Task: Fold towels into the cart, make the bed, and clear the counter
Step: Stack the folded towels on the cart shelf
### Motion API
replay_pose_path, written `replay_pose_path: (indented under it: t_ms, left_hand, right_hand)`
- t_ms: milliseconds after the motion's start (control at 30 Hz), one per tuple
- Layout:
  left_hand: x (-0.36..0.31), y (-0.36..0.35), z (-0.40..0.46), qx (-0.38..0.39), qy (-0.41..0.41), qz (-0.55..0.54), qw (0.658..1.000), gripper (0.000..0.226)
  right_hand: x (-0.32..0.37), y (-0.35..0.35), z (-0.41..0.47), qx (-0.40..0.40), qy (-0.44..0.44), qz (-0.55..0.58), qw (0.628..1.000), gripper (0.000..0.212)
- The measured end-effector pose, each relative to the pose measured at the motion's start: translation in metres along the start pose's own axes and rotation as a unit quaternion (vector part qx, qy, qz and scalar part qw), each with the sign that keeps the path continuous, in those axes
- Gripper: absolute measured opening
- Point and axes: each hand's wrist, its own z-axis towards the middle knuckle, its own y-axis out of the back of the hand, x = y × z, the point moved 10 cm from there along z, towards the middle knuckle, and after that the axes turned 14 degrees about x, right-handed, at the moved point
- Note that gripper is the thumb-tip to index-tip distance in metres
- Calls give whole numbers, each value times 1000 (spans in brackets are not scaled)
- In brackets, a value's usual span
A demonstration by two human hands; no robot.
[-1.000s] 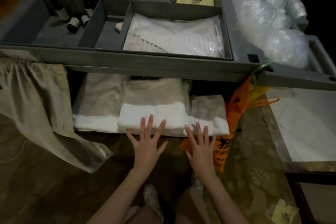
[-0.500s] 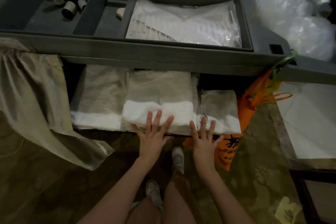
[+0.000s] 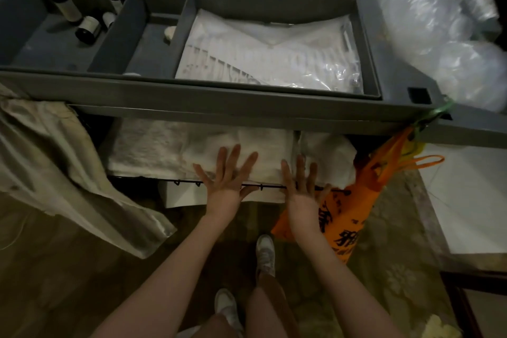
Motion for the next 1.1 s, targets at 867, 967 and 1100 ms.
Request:
replay_pose_path:
  t_ms: [867,967,1100]
  left_hand:
    - [-4,24,18,31,51,-59,996,70]
    - [-4,26,18,40,54,-66,996,70]
    - [-3,26,19,49,54,-56,996,68]
  right_hand:
    - [-54,82,3,-133,-82,-13,988,52]
    - [-72,60,20,-27,-122,56,991,54]
    - [-50,59,25,-17,-92,65,994,42]
